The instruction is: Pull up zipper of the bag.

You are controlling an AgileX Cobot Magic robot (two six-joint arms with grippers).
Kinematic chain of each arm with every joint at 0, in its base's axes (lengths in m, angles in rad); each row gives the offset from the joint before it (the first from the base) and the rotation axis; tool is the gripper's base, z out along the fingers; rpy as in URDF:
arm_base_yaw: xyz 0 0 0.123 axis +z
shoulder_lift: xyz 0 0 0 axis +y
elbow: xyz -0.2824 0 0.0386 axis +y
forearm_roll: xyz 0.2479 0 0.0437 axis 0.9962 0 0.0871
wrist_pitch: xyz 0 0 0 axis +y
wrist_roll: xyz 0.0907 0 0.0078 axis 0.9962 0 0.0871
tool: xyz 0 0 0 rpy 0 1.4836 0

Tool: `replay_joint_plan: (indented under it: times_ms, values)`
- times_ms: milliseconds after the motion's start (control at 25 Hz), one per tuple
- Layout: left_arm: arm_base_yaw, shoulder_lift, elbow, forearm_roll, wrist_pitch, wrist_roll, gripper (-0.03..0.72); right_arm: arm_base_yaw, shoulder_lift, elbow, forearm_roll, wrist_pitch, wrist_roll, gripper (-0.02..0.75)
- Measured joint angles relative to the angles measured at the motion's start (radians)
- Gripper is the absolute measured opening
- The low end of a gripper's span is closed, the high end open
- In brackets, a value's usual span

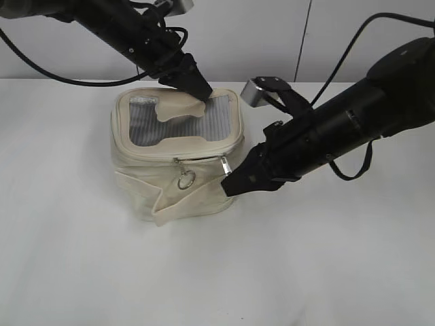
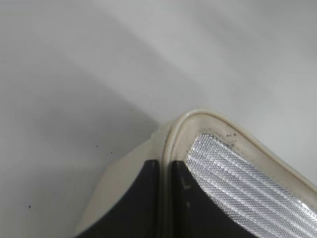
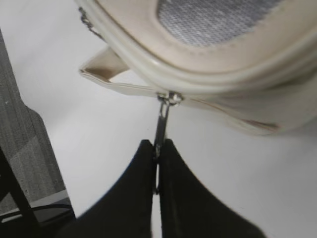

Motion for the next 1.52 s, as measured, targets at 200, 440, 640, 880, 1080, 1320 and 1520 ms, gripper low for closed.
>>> replay_joint_plan:
  times_ms: [200,440,640,880,1080,1320,1520]
  values:
    - [0.000,-0.001,0.001,0.007,-0.005,-0.018,0.037,0.124,0.000,0.002,0.113,-0.107,0.031,0.008]
    - [-0.001,-0.005,0.001,0.013,0.009,-0.018,0.037,0.246,0.004,0.000,0.167,-0.252,0.037,0.008]
    - [-0.001,-0.005,0.001,0.014,0.009,-0.018,0.043,0.251,0.004,-0.002,0.178,-0.252,0.080,0.052]
    - [0.001,-0.034,0.000,0.003,-0.005,-0.037,0.257,0.235,-0.017,-0.006,0.002,-0.125,0.263,0.432]
    - [0.012,-0.140,0.000,0.065,-0.010,-0.145,0.220,0.141,-0.149,0.023,-0.270,-0.070,0.536,0.415]
    - [0.013,-0.357,0.108,0.163,-0.015,-0.280,0.211,0.022,-0.393,0.099,-0.410,0.055,0.722,0.410]
    - [0.011,-0.717,0.454,0.329,-0.125,-0.410,0.211,0.012,-0.677,0.221,-0.642,0.130,0.896,0.410]
